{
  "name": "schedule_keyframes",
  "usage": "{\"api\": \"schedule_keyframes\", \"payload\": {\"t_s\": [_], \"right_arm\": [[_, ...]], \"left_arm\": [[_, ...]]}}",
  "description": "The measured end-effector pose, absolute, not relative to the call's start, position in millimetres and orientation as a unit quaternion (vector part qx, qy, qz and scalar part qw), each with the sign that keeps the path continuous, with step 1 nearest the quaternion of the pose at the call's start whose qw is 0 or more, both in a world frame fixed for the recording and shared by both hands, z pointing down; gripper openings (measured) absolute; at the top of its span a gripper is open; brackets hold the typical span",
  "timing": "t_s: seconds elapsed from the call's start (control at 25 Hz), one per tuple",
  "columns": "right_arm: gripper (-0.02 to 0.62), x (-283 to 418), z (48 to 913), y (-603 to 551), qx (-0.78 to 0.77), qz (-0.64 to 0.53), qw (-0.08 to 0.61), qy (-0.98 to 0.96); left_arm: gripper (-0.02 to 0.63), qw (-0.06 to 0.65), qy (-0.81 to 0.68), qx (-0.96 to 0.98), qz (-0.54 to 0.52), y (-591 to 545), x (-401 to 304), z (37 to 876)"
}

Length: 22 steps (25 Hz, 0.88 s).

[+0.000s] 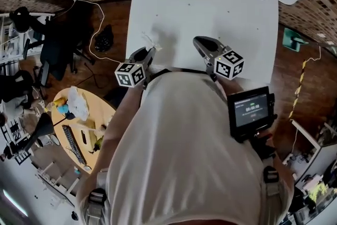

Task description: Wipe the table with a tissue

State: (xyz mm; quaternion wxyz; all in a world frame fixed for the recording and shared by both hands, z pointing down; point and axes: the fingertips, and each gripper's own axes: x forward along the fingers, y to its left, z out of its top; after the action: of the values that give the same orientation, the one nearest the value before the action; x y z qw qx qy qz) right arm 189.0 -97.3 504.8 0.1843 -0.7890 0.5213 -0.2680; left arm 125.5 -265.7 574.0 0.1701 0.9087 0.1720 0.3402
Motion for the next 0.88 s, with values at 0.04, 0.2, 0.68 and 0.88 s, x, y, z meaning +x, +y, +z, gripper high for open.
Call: {"api": "schedule_keyframes", "payload": {"t_s": [0.04,0.2,0.68,0.88], "right_arm": [[0.018,188,505,-94,-0.790,-0.270,0.188,0.518],[0.018,187,511,-97,-0.792,-0.274,0.189,0.511],[0.018,208,511,-106,-0.808,-0.296,0.172,0.479],[0.018,218,506,-104,-0.818,-0.295,0.176,0.462]], "left_arm": [[0.080,0.163,0.174,0.908,0.345,-263,127,574],[0.081,0.130,0.182,0.905,0.363,-271,135,583],[0.080,0.069,0.192,0.889,0.409,-283,171,598],[0.080,0.021,0.198,0.884,0.423,-294,208,608]]}}
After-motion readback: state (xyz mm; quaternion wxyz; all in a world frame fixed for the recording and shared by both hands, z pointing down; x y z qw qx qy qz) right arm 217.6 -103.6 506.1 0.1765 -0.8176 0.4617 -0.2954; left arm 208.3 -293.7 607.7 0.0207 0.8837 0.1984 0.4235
